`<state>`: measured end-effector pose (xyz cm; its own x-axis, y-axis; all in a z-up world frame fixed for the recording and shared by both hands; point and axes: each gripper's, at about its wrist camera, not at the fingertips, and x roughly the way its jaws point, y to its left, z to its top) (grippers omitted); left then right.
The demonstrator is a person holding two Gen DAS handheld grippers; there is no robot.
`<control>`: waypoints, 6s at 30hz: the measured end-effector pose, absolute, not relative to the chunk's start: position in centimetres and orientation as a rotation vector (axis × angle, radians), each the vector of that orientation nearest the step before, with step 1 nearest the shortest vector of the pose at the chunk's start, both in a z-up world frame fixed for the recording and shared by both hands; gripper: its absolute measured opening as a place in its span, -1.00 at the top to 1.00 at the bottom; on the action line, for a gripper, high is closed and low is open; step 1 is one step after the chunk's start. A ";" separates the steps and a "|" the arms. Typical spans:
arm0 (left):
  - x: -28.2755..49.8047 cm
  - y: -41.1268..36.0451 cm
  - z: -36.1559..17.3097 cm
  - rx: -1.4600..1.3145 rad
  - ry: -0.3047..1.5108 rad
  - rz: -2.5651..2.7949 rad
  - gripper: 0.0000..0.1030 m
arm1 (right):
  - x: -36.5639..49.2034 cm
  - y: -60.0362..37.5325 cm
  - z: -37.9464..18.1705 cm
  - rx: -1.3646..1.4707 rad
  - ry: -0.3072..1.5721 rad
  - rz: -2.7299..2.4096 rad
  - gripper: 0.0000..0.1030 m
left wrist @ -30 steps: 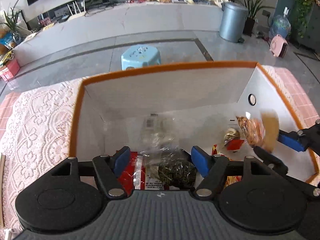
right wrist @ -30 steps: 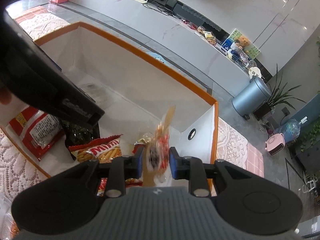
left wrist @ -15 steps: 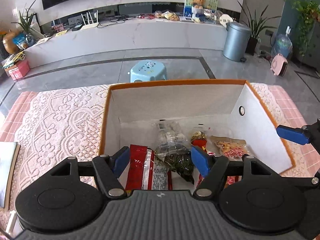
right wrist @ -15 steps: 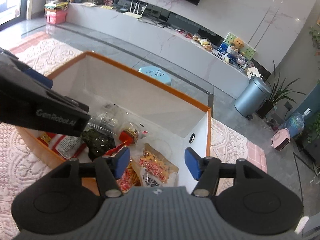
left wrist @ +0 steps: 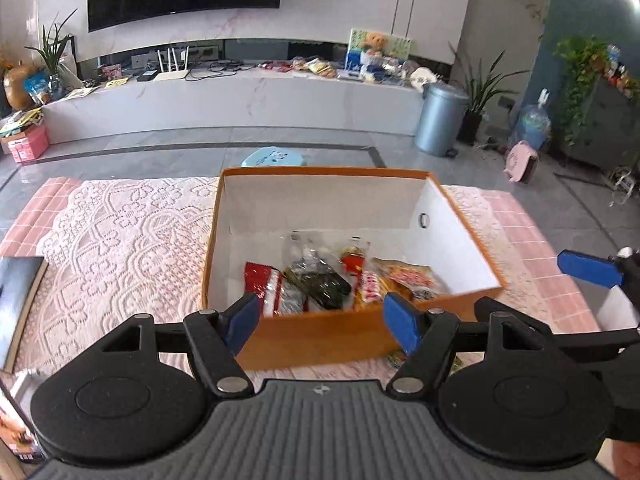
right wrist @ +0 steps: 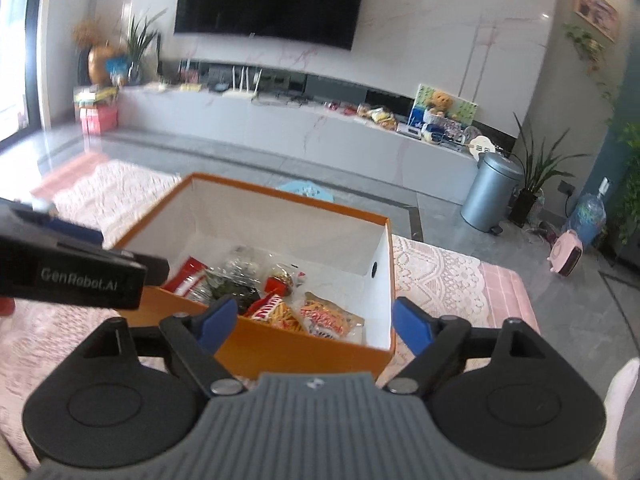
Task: Organize snacks
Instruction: 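Open both tools to release the packets into the box and lift away, then move both tools back to the remaining snacks in front of the box, then grasp the white barcode packet with the left tool while the right tool grasps the clear green-snack packet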
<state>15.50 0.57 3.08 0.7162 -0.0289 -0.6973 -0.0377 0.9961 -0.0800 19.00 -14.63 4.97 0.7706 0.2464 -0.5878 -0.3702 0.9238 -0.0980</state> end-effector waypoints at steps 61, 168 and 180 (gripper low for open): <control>8.6 0.2 -11.1 -0.168 1.079 -0.093 -0.53 | 8.5 -16.8 -9.7 -0.083 0.772 0.330 -0.46; 8.5 -0.7 -11.8 0.030 0.934 -0.079 -0.06 | 10.3 -18.1 -10.6 -0.023 0.791 0.289 0.04; 7.4 1.0 -8.5 -0.071 0.880 -0.084 -0.06 | 8.7 -17.8 -7.9 -0.025 0.704 0.332 0.06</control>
